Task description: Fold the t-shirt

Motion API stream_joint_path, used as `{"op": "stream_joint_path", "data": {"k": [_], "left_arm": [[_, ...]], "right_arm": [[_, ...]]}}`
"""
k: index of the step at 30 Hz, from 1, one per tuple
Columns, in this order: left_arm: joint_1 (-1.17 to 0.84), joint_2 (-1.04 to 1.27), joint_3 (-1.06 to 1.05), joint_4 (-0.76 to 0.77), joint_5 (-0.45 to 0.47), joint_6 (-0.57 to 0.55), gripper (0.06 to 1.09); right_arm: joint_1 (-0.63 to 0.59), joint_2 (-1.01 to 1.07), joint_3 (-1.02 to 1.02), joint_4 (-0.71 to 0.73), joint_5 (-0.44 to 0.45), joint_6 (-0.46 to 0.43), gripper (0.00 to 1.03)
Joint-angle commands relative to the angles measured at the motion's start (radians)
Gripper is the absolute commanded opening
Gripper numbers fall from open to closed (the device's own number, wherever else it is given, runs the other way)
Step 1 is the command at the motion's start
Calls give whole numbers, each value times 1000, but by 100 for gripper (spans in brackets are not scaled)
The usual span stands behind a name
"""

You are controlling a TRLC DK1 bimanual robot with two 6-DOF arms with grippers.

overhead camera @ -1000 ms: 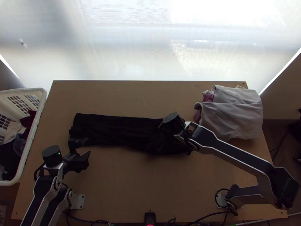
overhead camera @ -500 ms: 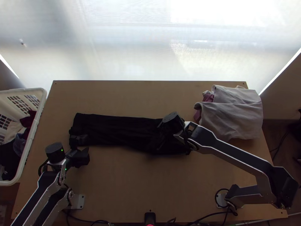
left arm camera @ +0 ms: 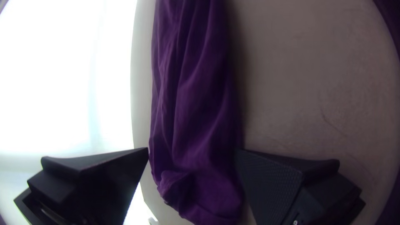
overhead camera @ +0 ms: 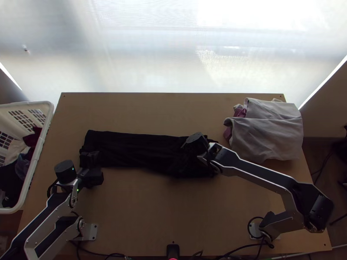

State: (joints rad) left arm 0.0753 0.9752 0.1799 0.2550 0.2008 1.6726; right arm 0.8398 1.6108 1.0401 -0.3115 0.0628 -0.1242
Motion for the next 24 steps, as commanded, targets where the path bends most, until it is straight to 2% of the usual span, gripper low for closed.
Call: {"op": "stream_joint_path", "data": {"k": [1,12,24], "left_arm": [[12,99,6,89,-6,1,104],[21,175,23,179,3,-17,104],[32,347,69,291,8,-16,104]], "right_arm": [[-25,52,-32,94,0,-6,3],[-44,123,-54,192,0,-8,3],[-51,141,-64,224,2,-15,3]]}}
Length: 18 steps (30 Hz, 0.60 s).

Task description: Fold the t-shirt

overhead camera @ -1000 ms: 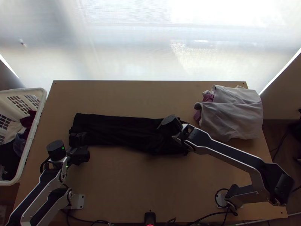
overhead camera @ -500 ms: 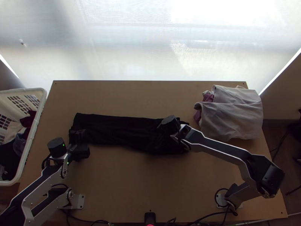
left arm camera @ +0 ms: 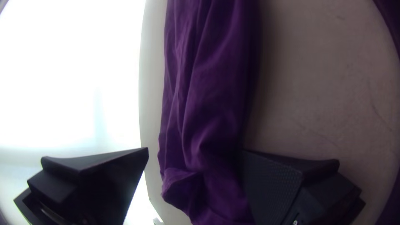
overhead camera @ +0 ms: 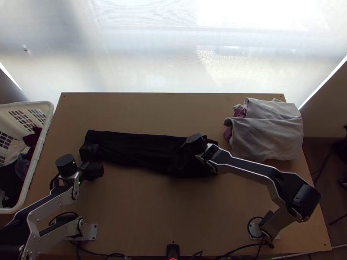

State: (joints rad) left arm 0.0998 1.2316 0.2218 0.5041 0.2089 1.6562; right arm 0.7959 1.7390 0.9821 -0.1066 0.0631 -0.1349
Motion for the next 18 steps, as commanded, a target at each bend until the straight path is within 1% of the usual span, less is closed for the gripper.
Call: {"op": "stream_joint_path", "data": {"k": [1,3,5,6,7,11,14,16,17,18], "left_arm": [[9,98,37,42,0,-1,103],[11,126,56,44,0,-1,100],[17,157,68,44,-2,4,100],[18,167,73,42,-2,7,97],[20,174,76,42,-2,7,93],[21,200,93,42,1,2,64],[20,227,96,42,1,1,50],[20,243,99,42,1,1,47],[20,249,102,42,1,1,39],[20,252,105,42,1,1,28]], "right_arm": [[-9,14,-6,19,1,-8,3],[-17,19,-3,21,1,-8,3],[-20,25,0,21,0,-8,3],[-20,25,0,21,0,-8,3],[-20,25,1,21,0,-8,3],[-24,22,-2,21,0,-6,3],[-24,24,-6,21,0,-6,3],[-26,22,-5,21,0,-6,3],[-27,22,-5,21,0,-6,3],[-29,22,-8,21,0,-5,3]]}}
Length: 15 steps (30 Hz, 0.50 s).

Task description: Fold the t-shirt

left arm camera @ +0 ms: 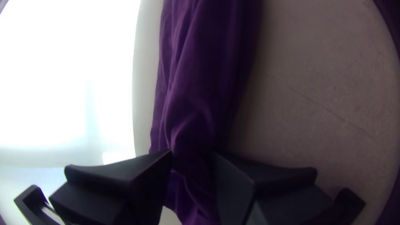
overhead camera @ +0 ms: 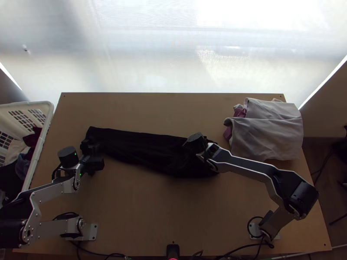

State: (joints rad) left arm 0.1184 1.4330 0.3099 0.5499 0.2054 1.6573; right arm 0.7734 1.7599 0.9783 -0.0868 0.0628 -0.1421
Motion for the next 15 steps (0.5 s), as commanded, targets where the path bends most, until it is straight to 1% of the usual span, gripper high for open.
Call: {"op": "stream_joint_path", "data": {"k": [1,2,4,7,10,11,15], "left_arm": [[1,50,18,-4,8,-2,22],[1,49,21,-5,9,-4,19],[1,35,26,-10,8,-13,10],[6,-36,17,-16,9,-4,9],[3,-180,1,-70,19,-22,9],[0,-243,0,-113,28,-31,9],[-13,-474,34,-409,45,-42,9]], "right_arm": [[-8,0,-6,1,0,3,3],[-8,0,-4,1,0,3,3],[-10,-2,-4,1,0,3,3],[-11,-8,-6,1,0,4,3],[-11,-13,-6,1,0,3,3],[-11,-13,-6,-1,0,1,3],[-19,-13,-3,1,0,1,3]]}}
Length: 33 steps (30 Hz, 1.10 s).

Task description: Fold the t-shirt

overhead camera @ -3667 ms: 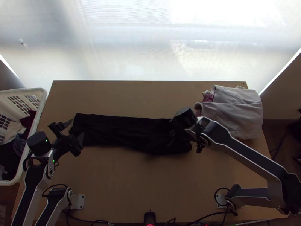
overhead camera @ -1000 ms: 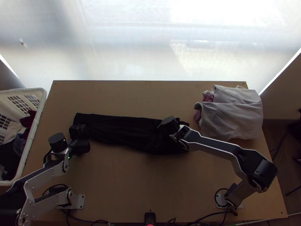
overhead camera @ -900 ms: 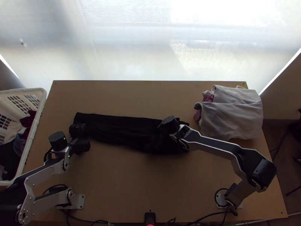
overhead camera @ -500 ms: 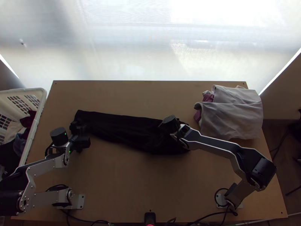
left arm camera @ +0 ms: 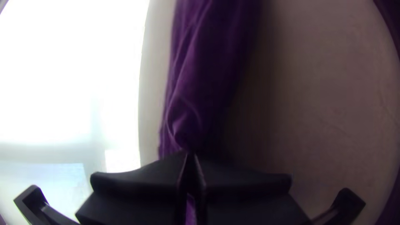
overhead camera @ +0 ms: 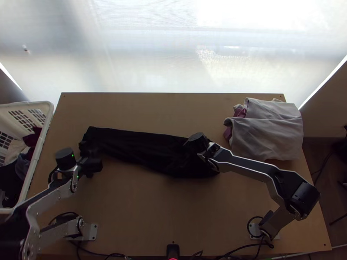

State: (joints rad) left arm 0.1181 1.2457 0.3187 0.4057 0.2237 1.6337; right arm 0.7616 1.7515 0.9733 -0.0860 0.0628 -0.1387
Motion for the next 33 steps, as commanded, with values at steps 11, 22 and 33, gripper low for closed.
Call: {"op": "stream_joint_path", "data": {"k": [11,22,33], "left_arm": [[-15,-632,-24,-585,59,-9,9],[-24,-756,-17,-662,88,3,9],[-293,-476,253,-683,0,-210,9]], "right_arm": [[2,3,5,0,0,8,3],[56,-12,-16,-1,0,13,3],[64,-9,-16,-1,0,16,3]]}}
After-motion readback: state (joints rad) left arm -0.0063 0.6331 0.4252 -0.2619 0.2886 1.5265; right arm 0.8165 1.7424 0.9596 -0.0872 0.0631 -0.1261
